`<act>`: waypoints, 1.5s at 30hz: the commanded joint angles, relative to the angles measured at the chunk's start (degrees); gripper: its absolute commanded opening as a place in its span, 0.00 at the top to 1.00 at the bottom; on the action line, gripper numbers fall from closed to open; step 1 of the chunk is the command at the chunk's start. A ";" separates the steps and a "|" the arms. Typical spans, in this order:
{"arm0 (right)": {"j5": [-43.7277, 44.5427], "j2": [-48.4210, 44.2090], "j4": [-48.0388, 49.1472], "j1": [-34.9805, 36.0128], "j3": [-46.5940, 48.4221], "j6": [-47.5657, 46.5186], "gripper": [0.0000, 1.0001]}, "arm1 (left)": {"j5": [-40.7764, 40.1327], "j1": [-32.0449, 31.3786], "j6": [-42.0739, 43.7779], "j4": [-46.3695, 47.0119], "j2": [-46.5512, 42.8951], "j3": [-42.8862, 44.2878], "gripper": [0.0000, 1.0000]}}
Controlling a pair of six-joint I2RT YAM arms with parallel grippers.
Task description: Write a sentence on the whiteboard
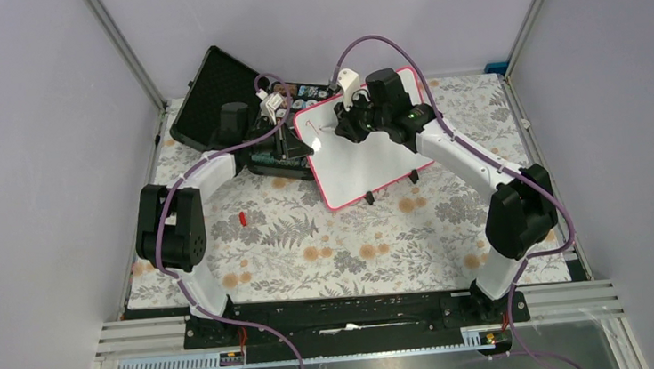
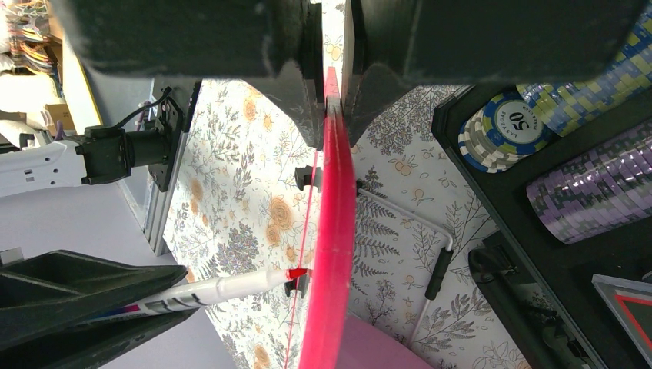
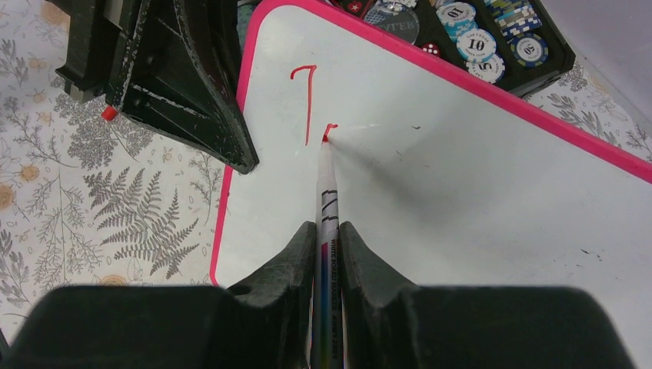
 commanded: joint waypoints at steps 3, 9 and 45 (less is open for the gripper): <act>0.90 -2.41 -0.40 -0.38 -0.95 -1.55 1.00 | -0.33 -0.49 1.83 0.39 0.39 2.03 1.00; 3.35 -2.79 -0.44 -0.90 -0.84 -1.87 1.00 | -0.26 -0.49 1.83 0.36 0.35 1.87 1.00; -0.75 0.18 -1.86 0.51 2.99 -0.22 1.00 | -0.37 -0.58 1.90 0.34 0.04 1.63 1.00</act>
